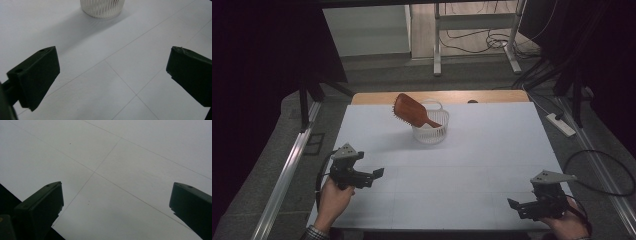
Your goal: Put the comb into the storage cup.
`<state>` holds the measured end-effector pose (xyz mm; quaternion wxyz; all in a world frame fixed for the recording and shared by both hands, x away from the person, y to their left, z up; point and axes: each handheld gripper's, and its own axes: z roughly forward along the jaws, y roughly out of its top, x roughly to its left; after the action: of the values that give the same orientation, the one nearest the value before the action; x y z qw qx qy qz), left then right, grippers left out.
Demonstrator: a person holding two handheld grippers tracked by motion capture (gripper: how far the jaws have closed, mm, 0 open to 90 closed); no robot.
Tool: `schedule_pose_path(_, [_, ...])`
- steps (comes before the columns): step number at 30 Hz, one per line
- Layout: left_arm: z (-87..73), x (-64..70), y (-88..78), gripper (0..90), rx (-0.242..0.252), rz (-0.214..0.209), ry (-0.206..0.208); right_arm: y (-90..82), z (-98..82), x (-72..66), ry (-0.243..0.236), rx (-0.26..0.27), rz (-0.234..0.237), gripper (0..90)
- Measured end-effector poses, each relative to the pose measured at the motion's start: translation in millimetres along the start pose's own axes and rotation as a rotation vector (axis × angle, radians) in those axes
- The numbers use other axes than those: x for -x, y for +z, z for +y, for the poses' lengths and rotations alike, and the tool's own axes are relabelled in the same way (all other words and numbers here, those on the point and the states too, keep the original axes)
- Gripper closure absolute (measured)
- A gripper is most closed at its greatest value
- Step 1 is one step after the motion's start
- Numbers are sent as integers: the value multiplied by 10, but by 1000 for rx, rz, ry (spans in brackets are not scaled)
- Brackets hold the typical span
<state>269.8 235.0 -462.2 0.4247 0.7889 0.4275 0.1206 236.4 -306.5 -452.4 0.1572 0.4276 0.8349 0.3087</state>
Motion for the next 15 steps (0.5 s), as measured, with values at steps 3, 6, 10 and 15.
schedule_pose_path(3, [-39, 7, -42, 0, 1, 6, -3, -1, 0, 2, 3, 0, 0, 0])
schedule_pose_path(6, [-72, 11, -80, 0, 3, 10, -8, -1, 1, 1, 2, -2, -2, 0])
schedule_pose_path(10, [-116, 16, -124, 0, 0, 16, -11, -2, 0, 3, 3, -1, -2, 0])
schedule_pose_path(15, [-187, 25, -183, 0, -2, 22, -16, -1, 1, -1, 2, -2, -4, 0])
